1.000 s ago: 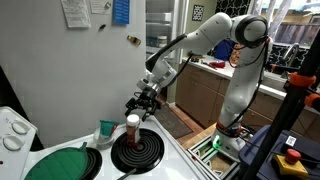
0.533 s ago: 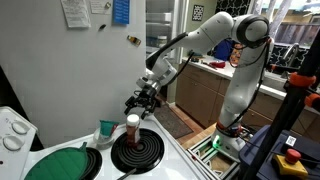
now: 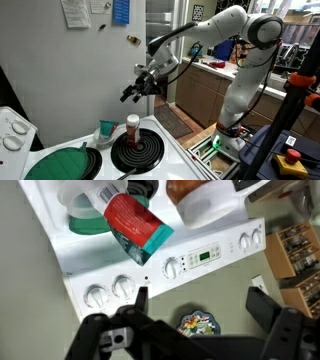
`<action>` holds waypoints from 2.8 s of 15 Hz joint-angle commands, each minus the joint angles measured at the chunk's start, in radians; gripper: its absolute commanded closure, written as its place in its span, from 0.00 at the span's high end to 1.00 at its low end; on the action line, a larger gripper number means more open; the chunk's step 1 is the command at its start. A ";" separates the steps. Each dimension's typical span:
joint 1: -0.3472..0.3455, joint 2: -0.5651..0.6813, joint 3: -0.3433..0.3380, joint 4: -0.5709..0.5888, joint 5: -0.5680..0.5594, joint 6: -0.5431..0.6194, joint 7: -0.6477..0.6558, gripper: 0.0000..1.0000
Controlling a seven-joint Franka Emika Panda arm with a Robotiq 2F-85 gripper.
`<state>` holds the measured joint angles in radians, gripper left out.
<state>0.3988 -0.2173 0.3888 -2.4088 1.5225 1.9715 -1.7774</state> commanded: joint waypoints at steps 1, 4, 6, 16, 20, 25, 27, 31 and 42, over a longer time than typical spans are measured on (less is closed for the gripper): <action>-0.010 -0.006 0.045 0.067 -0.051 0.105 0.269 1.00; -0.009 0.023 0.072 0.134 -0.150 0.172 0.494 1.00; -0.007 0.044 0.083 0.172 -0.252 0.185 0.646 1.00; 0.041 0.111 0.079 0.276 -0.715 0.145 0.984 1.00; 0.045 0.123 0.081 0.291 -0.753 0.144 0.999 1.00; 0.069 0.221 0.107 0.408 -0.901 0.135 1.009 1.00; 0.084 0.267 0.115 0.450 -0.951 0.136 1.016 1.00; 0.108 0.346 0.135 0.495 -0.976 0.143 0.997 1.00; 0.130 0.442 0.171 0.524 -1.081 0.143 1.036 1.00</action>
<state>0.5242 0.1972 0.5486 -1.9084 0.4947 2.1174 -0.7821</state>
